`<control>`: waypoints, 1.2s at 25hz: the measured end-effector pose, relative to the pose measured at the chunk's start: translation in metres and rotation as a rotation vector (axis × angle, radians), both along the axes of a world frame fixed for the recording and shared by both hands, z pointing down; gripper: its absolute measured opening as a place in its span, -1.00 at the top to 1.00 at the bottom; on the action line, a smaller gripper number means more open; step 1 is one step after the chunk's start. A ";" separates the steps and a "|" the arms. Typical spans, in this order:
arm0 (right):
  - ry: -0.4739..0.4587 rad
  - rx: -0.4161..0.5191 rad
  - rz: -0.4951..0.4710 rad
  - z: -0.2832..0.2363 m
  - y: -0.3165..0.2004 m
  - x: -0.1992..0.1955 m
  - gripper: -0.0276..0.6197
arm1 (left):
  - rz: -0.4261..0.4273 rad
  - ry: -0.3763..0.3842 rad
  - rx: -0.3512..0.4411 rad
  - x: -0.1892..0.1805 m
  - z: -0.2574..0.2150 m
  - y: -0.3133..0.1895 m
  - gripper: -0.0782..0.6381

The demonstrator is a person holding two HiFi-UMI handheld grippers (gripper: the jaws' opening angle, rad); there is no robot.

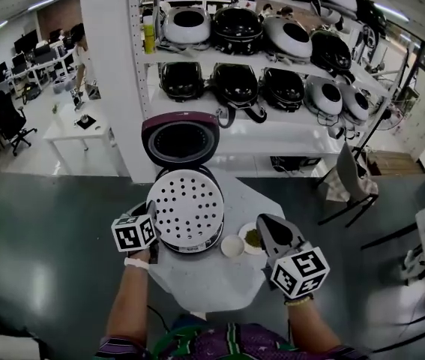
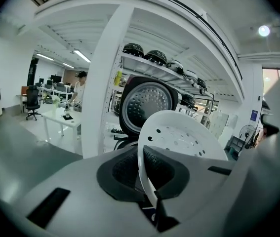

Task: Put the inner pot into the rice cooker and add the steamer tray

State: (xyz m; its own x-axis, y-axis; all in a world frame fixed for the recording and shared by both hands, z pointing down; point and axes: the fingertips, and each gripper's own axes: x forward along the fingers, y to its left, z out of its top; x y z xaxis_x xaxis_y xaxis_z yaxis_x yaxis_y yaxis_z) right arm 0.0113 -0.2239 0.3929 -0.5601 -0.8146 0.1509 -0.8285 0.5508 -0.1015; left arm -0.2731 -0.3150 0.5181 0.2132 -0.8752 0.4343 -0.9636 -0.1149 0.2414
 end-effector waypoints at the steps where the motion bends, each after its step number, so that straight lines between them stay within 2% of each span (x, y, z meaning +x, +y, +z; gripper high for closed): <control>1: 0.002 -0.001 0.011 0.000 -0.004 -0.004 0.90 | 0.008 0.005 -0.005 -0.004 0.002 -0.007 0.69; 8: 0.013 -0.013 0.075 0.009 -0.026 -0.021 0.90 | 0.069 0.014 -0.060 -0.013 0.026 -0.054 0.69; 15: 0.026 -0.058 0.089 0.030 -0.043 -0.028 0.90 | 0.074 0.031 -0.137 -0.017 0.058 -0.087 0.69; 30: 0.000 -0.105 -0.005 0.056 -0.096 -0.018 0.90 | 0.027 -0.050 -0.282 -0.009 0.110 -0.110 0.68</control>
